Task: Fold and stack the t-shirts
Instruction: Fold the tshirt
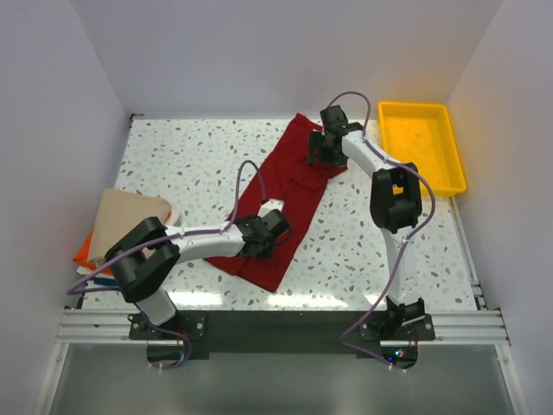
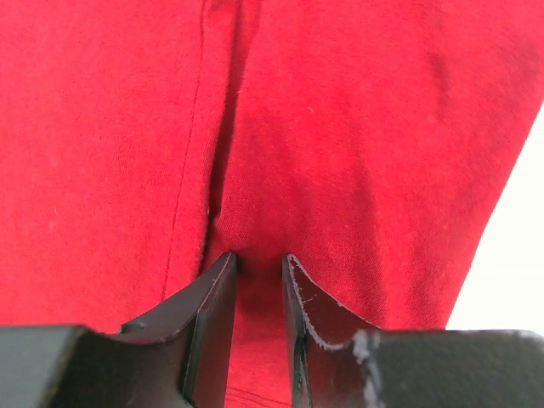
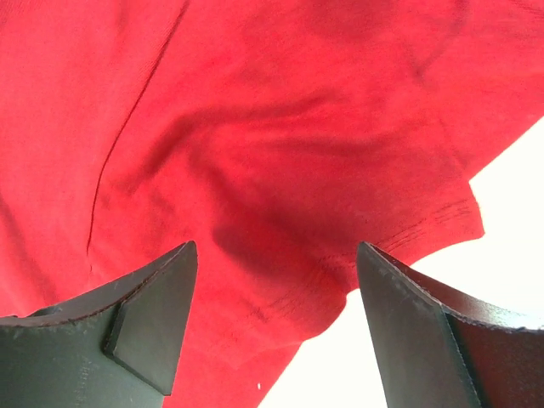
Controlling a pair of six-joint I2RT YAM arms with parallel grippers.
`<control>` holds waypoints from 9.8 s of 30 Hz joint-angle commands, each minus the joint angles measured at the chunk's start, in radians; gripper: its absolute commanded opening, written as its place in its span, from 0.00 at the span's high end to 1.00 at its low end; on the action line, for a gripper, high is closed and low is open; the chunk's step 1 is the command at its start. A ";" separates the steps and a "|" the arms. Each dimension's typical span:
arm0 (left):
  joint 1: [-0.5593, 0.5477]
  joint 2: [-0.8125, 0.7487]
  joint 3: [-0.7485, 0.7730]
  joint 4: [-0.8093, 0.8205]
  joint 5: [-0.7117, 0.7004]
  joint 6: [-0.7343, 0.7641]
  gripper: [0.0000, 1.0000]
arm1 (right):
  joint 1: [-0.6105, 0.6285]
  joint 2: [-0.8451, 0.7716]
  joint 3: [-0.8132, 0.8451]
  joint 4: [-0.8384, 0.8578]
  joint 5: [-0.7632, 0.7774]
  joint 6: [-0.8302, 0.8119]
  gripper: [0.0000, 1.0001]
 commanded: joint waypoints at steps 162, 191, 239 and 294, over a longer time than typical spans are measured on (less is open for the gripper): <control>0.762 1.121 1.458 0.676 0.668 0.114 0.48 | 0.536 -0.705 -1.073 0.294 -0.005 0.320 0.45; 0.547 -0.033 0.067 0.516 0.465 -0.072 0.69 | -0.013 -0.046 -0.172 0.274 -0.159 0.207 0.64; 0.217 -0.484 -0.547 0.314 0.628 -0.191 0.54 | 0.008 -1.339 -1.514 0.108 -0.352 0.283 0.56; 0.016 -0.472 -0.388 0.084 0.521 -0.199 1.00 | 0.389 -1.383 -1.404 0.000 -0.194 0.400 1.00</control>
